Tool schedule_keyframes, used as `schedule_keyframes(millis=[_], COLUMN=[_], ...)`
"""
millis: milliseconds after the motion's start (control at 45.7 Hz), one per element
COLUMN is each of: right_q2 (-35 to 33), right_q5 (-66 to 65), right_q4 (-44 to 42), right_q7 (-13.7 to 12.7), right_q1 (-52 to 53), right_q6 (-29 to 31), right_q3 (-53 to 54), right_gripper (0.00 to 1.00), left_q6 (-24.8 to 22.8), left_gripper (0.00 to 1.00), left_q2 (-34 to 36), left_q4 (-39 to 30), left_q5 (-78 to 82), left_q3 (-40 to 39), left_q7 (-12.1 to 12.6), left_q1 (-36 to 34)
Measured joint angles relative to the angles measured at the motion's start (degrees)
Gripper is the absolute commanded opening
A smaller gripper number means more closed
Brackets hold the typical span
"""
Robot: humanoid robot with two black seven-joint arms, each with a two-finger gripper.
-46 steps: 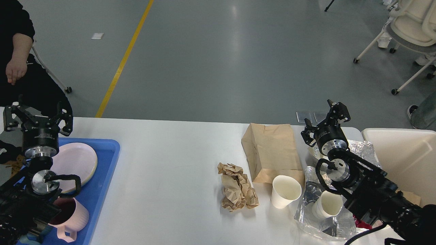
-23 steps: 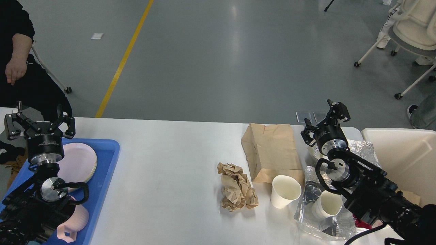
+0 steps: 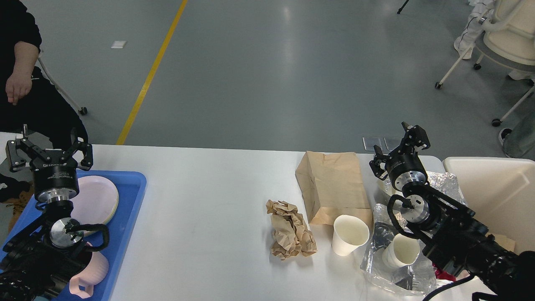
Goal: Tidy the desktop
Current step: 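Lower the left gripper toward the mugs on the tray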
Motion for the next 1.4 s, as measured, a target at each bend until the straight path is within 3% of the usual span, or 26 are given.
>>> schedule_keyframes(millis=[1401], right_q2=[0.0], right_q5=[0.0], right_q4=[0.0], right_q7=[0.0], right_q1=[0.0], right_q6=[0.0], right_q3=[0.0], right_gripper=[1.0], left_q6=[0.0], left_gripper=[0.96], left_q2=[0.0], left_q4=[0.0], left_q5=[0.0], left_q3=[0.0], left_q7=[0.0], left_q1=[0.0])
